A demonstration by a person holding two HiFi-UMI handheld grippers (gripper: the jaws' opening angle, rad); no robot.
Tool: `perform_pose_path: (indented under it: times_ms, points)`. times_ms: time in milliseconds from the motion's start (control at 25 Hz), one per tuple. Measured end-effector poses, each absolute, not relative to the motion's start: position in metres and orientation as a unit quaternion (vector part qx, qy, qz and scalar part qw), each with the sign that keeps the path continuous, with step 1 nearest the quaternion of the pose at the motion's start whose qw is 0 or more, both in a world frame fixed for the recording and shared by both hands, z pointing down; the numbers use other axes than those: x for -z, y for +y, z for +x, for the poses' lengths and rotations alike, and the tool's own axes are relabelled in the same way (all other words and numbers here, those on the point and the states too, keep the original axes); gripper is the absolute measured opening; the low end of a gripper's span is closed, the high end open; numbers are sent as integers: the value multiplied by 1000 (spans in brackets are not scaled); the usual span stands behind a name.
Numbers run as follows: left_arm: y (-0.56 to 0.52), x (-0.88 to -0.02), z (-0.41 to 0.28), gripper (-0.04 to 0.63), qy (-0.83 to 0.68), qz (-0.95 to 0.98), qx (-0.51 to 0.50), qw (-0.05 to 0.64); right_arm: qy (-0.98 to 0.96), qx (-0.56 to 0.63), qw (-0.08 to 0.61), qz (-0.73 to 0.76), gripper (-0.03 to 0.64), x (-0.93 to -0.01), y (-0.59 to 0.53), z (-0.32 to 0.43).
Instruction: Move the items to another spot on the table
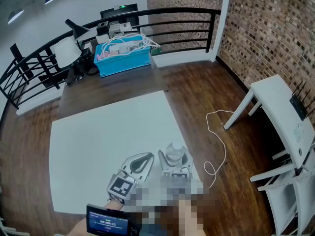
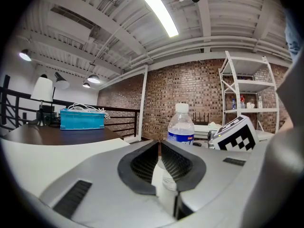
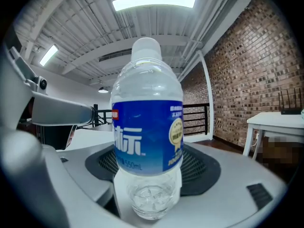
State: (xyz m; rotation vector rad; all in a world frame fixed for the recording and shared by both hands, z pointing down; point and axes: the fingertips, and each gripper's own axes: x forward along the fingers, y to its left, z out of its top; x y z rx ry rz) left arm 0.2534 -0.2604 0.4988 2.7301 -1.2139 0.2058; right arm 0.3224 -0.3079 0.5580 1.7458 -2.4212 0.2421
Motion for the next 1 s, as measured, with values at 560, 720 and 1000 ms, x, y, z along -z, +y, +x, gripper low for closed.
perform_pose_path:
  times_ms: [560, 720, 1000]
  points:
    - [-249, -487, 243, 21, -410, 909, -53, 51, -799, -56, 78, 594, 359, -530, -288, 330]
    - [-240, -477, 242, 21, -404, 912, -49, 48, -796, -44, 71, 599, 357, -511, -279, 330]
    - [-221, -459, 233, 21, -395, 917, -34, 47, -789, -22, 64, 611, 357, -482, -256, 324]
